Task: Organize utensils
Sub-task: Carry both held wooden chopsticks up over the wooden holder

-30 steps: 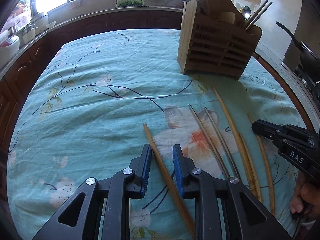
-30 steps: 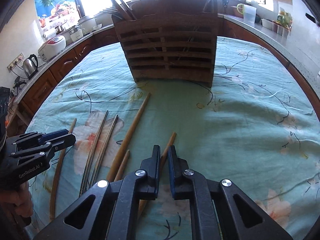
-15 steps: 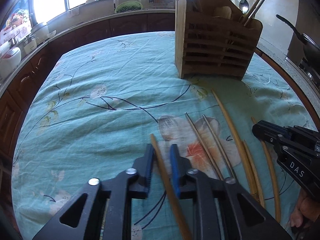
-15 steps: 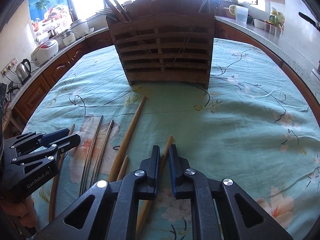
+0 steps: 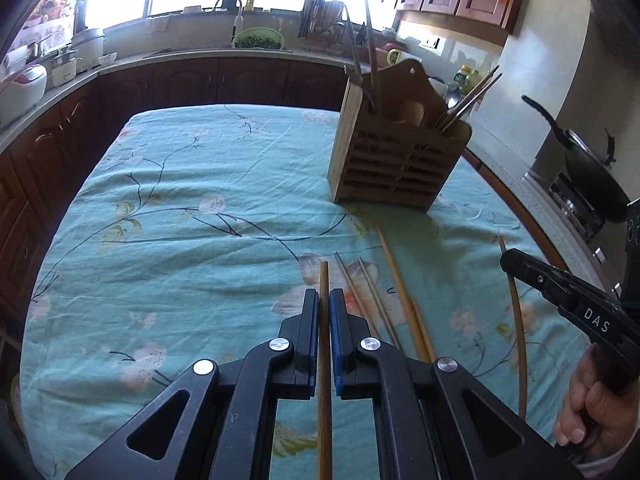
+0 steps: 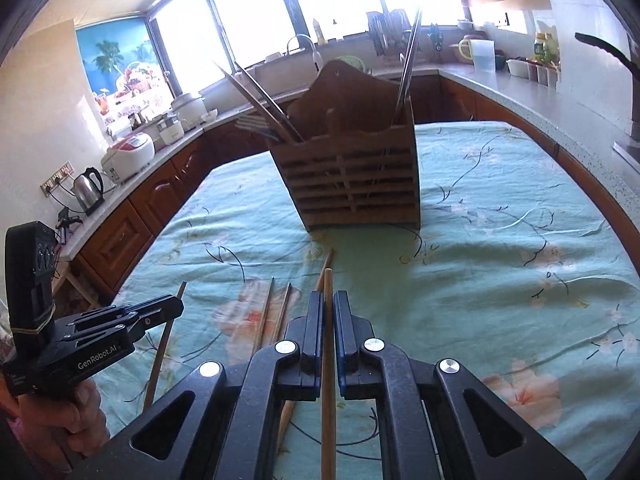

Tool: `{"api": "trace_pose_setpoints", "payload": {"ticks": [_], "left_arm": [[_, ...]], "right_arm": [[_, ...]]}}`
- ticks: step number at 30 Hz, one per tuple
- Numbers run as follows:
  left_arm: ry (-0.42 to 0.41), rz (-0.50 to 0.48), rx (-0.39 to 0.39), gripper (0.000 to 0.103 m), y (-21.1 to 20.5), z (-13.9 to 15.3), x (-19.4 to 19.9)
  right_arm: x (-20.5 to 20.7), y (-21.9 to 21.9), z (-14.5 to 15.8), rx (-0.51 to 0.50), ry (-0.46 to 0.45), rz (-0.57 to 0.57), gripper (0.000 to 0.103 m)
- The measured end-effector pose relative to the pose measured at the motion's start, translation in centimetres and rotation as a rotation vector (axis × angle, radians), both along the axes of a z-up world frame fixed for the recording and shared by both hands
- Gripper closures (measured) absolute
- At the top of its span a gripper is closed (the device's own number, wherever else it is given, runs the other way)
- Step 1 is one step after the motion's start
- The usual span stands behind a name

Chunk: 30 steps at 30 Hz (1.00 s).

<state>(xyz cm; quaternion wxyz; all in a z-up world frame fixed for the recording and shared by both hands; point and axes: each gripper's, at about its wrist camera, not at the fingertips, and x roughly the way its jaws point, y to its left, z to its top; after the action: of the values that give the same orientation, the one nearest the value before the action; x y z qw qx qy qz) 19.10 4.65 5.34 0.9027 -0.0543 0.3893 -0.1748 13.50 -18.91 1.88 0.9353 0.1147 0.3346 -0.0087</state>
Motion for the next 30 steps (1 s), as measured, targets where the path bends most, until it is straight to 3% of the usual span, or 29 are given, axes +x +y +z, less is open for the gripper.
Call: {"api": "trace_pose_setpoints", "payload": {"ticks": [15, 30], "left_arm": [[-0.219, 0.008, -0.115, 0.099, 3.6, 8.4, -8.0], [-0.284, -0.014, -0.136, 0.099, 3.1, 10.4, -7.8]], "right_arm": [[-4.8, -1.0, 9.4, 0.014, -0.264, -0.019, 0.098], [-4.3, -2.6, 10.8, 0.014, -0.301, -0.02, 0.098]]}}
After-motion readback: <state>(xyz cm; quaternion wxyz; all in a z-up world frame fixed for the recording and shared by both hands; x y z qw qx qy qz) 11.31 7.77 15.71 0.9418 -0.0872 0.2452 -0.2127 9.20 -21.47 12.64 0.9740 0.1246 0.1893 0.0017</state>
